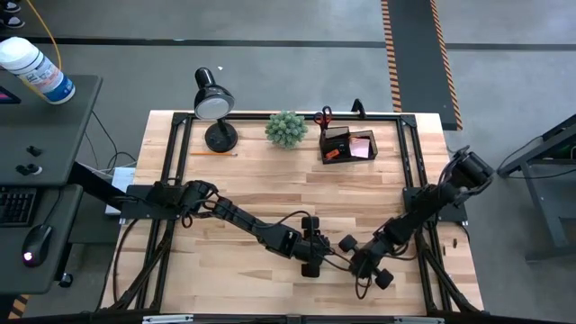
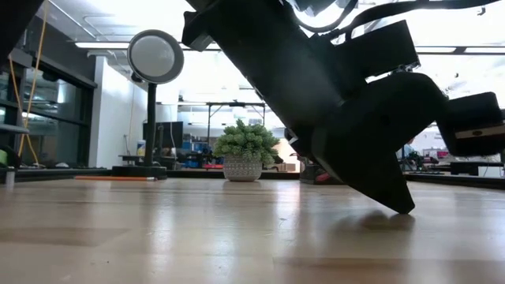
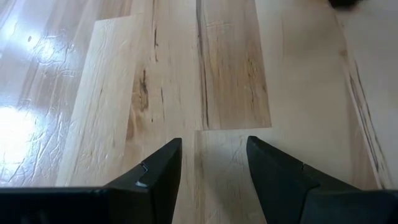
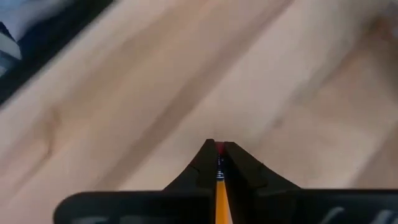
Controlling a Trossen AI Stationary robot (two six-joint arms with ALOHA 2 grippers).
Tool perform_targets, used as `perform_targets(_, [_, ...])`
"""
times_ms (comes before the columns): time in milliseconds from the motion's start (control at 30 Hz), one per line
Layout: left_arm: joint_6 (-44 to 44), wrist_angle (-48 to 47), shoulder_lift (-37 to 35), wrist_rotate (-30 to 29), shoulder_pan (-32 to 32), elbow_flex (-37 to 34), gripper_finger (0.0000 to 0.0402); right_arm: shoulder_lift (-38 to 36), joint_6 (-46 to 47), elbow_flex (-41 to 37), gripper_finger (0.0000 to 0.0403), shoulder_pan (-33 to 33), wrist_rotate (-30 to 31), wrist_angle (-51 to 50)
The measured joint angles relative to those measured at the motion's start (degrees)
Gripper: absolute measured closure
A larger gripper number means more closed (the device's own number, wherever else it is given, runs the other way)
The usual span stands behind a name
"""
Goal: Pick and place office supplies into organizer
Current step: Put the bottom orange pencil into the black desk organizer
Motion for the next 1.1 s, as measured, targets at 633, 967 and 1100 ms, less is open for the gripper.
perform_targets(633, [-1.2, -0.8, 0.0, -1.24, -0.73, 0.0, 0.0231, -13.39, 7.95, 0.04, 0.0402, 1.51, 9.72, -11.47])
perform_targets(967, [-5.08, -3.99, -0.07, -6.69, -2.75, 0.02, 0.0232, -7.22, 21.86, 0.04, 0.0336, 3.66, 10.75, -5.89])
perform_targets(1100, [-5.18, -5.11, -0.09, -7.65, -3.32, 0.02, 0.0232, -7.16, 26.57, 0.07, 0.0313, 4.26, 12.92, -5.51])
